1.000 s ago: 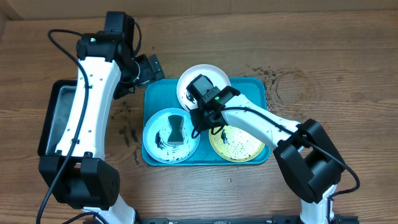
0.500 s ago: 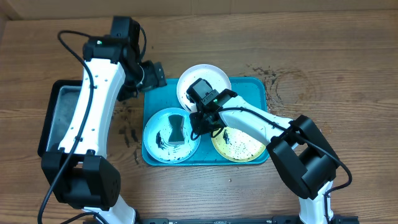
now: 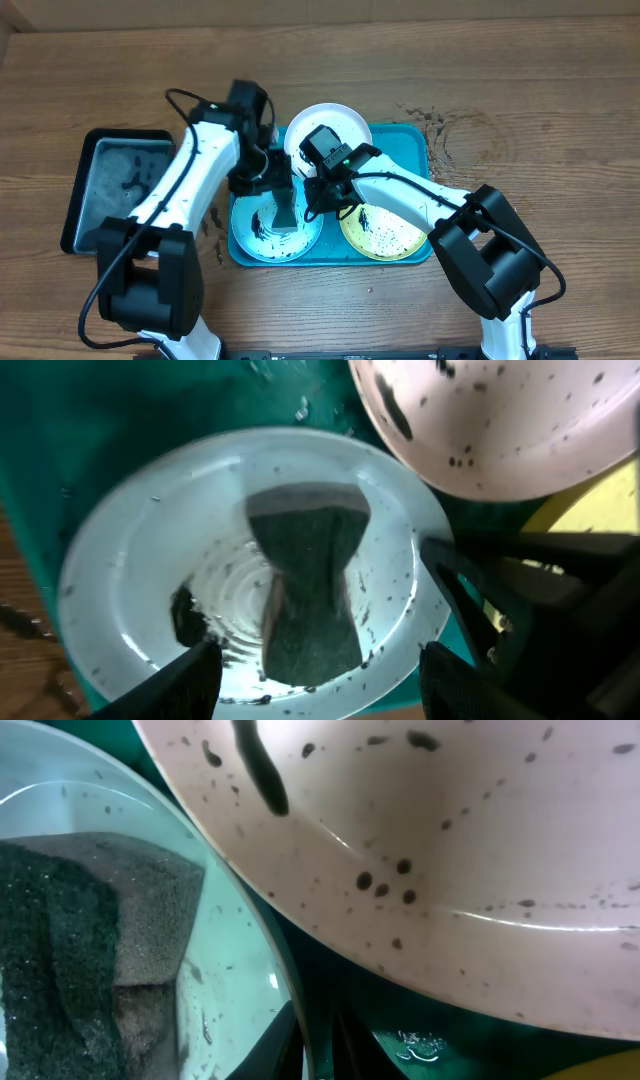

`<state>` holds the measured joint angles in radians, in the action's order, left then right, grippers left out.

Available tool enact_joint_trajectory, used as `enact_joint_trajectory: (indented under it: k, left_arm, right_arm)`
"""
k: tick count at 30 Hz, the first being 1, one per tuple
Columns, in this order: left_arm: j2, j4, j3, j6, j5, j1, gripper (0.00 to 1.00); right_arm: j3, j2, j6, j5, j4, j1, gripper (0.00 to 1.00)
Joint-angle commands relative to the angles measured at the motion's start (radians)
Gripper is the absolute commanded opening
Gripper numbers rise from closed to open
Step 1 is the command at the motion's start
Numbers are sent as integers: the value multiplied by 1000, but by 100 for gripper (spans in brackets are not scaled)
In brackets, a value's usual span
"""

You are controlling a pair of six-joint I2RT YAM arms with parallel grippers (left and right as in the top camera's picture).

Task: Clean dirty plates on tray and stack at the side
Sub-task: 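Scrub the blue-rimmed plate with the sponge while right gripper holds it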

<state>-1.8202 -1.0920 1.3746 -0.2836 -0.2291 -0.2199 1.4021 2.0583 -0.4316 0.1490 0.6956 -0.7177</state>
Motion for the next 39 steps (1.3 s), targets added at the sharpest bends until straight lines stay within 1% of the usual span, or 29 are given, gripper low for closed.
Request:
enact_joint_trajectory:
  k: [1, 2, 7, 11, 19, 20, 23, 24, 26, 28, 30, 33, 36, 39]
  left_arm:
    - [-6, 48, -75, 6, -3, -24, 57]
    - [-6, 64, -92, 2, 2, -24, 56]
    - [-6, 148, -166, -1, 3, -22, 55]
    - [-6, 183, -187, -1, 3, -22, 47]
    - [-6, 268, -256, -12, -1, -23, 44]
    - [-6, 272, -259, -11, 0, -23, 41]
    - [-6, 280, -259, -11, 12, -23, 30]
    - [-6, 283, -259, -17, 31, -23, 24]
    - [-6, 282, -259, -44, 87, -22, 16]
    - [-6, 277, -259, -63, 135, -22, 12]
    - [-6, 277, -259, -64, 167, -22, 4]
    - [-6, 267, -259, -64, 225, -22, 4]
    - [-6, 220, -259, -72, 303, -22, 4]
    - [-6, 182, -259, -139, 394, -22, 4]
  right_arm:
    - [7, 15, -14, -21, -6, 7, 13]
    - [7, 15, -14, -20, -3, 7, 13]
    - [7, 15, -14, -20, 2, 7, 13]
    - [8, 15, -14, -20, 1, 6, 13]
    - [7, 15, -14, -17, 2, 6, 13]
    - [7, 15, -14, -16, 2, 6, 13]
    - [7, 15, -14, -16, 2, 6, 13]
    - [7, 15, -14, -16, 2, 6, 13]
    - [7, 15, -14, -17, 5, 6, 13]
    - [7, 15, -14, -17, 9, 6, 13]
    - [7, 15, -14, -17, 12, 6, 13]
    - [7, 15, -14, -17, 13, 6, 13]
    - [7, 15, -13, -18, 13, 6, 13]
    - [7, 15, -13, -22, 12, 6, 12]
